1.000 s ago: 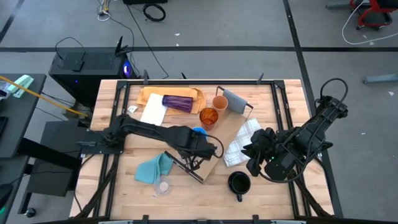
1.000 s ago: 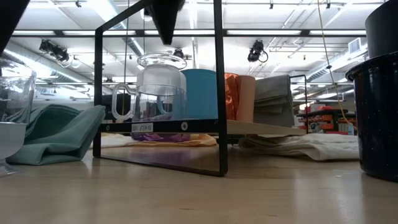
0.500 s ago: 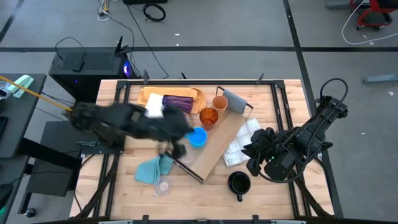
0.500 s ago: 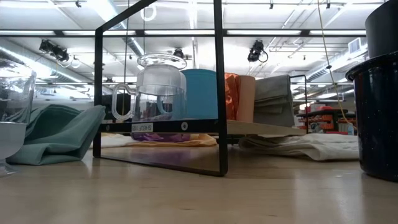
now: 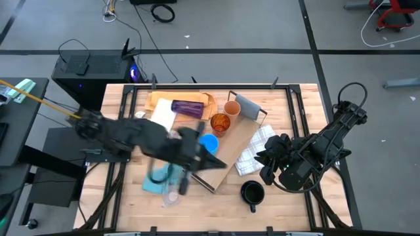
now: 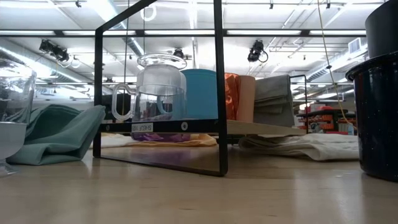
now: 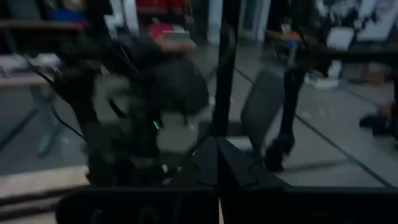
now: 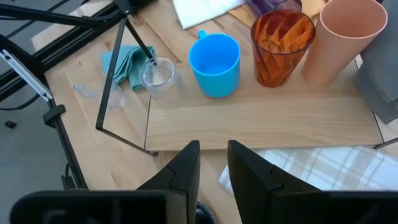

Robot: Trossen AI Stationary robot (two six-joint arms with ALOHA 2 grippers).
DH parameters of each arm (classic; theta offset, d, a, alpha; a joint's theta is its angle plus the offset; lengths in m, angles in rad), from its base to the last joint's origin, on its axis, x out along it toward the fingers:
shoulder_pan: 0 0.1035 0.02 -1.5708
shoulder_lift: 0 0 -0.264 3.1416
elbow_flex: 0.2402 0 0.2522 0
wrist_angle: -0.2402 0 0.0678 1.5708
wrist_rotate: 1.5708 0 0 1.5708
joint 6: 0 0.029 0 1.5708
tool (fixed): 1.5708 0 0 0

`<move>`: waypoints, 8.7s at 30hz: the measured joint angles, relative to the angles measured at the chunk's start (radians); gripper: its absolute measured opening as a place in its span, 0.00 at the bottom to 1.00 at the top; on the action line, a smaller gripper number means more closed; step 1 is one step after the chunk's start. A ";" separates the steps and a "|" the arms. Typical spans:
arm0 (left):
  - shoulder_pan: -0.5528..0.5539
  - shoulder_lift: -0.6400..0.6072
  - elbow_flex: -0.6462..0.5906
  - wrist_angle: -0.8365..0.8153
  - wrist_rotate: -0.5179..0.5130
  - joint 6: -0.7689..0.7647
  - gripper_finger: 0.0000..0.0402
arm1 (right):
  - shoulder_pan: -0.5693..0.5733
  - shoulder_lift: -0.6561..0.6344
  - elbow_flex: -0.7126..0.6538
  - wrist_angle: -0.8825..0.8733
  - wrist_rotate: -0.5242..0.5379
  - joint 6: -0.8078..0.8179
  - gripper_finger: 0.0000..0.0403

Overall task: Stack small to large cups/mugs on shelf
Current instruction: Put the transparent mug on the shelf

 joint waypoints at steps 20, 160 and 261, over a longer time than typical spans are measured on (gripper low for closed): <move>-0.100 -0.193 0.005 0.599 0.296 0.389 0.00 | 0.006 0.000 0.000 -0.001 0.005 -0.002 0.22; 0.314 -0.354 -1.247 0.211 0.366 -0.098 0.00 | -0.129 -0.010 0.001 0.061 -0.113 -0.027 0.22; 0.207 -0.532 -0.592 0.036 0.155 0.026 0.00 | -0.156 0.003 -0.587 1.029 -0.297 -0.395 0.33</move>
